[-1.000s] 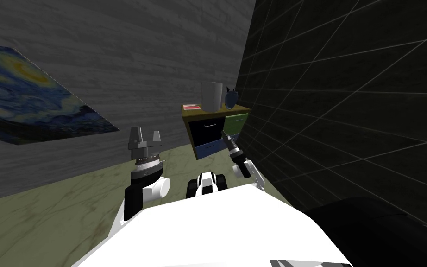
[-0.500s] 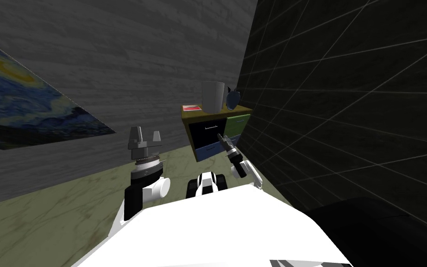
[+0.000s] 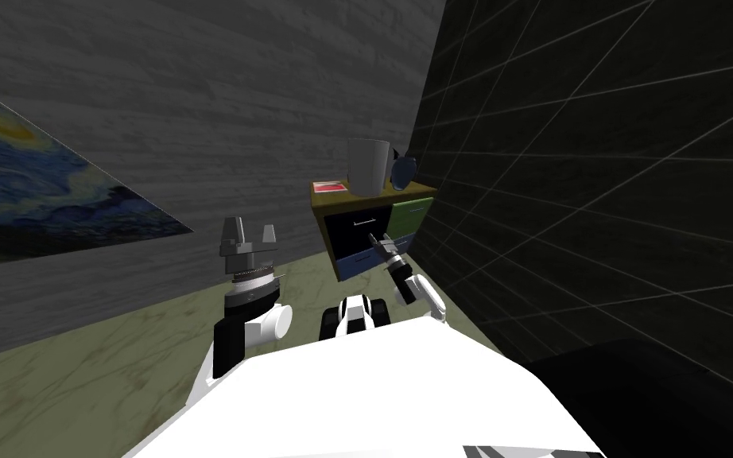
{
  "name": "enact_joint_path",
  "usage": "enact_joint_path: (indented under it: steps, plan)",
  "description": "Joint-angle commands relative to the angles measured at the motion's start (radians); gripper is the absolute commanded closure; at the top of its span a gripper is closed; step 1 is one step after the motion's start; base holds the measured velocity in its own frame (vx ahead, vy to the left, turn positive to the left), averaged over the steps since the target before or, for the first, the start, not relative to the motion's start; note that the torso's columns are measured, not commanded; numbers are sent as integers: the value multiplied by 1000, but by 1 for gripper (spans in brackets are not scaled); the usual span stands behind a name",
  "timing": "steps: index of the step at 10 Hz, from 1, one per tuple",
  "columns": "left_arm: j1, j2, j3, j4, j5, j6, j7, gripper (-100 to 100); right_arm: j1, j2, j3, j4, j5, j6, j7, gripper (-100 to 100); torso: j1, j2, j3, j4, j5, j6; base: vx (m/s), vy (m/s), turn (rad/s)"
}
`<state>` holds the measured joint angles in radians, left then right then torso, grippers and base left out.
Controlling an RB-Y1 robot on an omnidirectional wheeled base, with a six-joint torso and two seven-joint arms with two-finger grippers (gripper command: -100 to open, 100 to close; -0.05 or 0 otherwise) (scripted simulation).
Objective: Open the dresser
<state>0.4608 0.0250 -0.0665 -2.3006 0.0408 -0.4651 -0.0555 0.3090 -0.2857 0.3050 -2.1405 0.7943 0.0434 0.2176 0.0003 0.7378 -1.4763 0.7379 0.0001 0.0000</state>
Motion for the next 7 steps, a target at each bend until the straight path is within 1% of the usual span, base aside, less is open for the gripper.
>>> enact_joint_path:
  steps: [1, 2, 3, 4, 5, 6, 7]
  plan:
    - [0, 0, 0, 0, 0, 0, 0, 0, -14, -22, 34, 13, 80, 56, 40, -100, 1, -1, 0, 0, 0, 0, 118, 37, -7]
    - [0, 0, 0, 0, 0, 0, 0, 0, -14, -22, 34, 13, 90, 56, 40, -100, 0, -1, 0, 0, 0, 0, 68, 19, 3]
    - [0, 0, 0, 0, 0, 0, 0, 0, -28, -38, 65, 29, 129, 101, 77, -100, -1, 2, 1, 1, 0, 0, 107, 31, -11]
    - [0, 0, 0, 0, 0, 0, 0, 0, -28, -38, 65, 29, 156, 101, 77, -100, 0, 0, 0, 0, 0, 0, 96, 33, -7]
    - [0, 0, 0, 0, 0, 0, 0, 0, -41, -55, 96, 45, 188, 145, 114, -100, 0, 0, 0, 0, 0, 0, 112, 35, -11]
    - [0, 0, 0, 0, 0, 0, 0, 0, -41, -55, 96, 45, 219, 145, 114, -100, 0, -1, 0, 0, 0, 0, 100, 22, -4]
    - [0, 0, 0, 0, 0, 0, 0, 0, -41, -55, 96, 45, 231, 145, 114, -100, -1, 0, 0, 0, 0, 0, 45, 7, 2]
